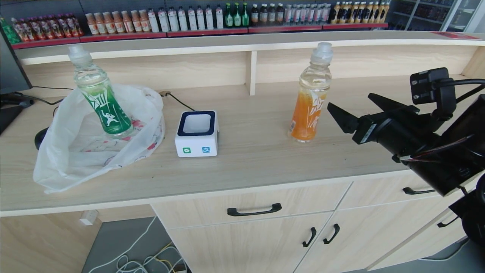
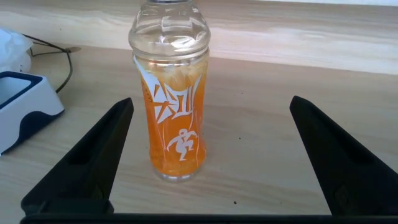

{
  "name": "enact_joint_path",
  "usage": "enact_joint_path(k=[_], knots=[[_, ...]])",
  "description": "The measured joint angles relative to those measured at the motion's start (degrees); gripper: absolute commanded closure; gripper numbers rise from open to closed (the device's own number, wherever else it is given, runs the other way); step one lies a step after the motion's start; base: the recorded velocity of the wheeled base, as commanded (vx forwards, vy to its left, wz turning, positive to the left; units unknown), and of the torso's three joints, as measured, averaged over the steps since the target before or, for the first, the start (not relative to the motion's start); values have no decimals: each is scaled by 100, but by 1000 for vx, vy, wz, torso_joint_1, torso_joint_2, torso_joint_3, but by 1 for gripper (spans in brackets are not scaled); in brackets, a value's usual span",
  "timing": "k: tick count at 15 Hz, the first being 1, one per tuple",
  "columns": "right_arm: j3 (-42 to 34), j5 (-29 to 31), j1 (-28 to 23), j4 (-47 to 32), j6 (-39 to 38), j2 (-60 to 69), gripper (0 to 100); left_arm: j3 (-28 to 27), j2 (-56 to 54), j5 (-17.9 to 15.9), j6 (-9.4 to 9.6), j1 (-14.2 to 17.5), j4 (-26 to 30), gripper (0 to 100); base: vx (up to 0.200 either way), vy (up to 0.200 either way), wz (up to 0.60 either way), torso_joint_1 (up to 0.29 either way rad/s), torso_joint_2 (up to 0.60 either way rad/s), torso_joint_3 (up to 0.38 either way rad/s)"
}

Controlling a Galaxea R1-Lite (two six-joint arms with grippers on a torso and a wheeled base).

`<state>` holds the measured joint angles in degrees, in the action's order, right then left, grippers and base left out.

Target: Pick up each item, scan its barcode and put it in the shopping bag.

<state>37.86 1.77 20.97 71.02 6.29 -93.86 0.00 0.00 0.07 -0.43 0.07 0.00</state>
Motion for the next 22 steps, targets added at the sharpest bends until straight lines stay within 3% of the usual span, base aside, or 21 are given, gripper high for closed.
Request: enact_joint_path(k=[15,22], knots=[[1161,149,328,4,0,-1126,0,0,0,0,0,0,0,0,0,0,0,0,0,0],[2068,204,354,26,-93,-1753,0,0,0,0,0,0,0,0,0,0,0,0,0,0]])
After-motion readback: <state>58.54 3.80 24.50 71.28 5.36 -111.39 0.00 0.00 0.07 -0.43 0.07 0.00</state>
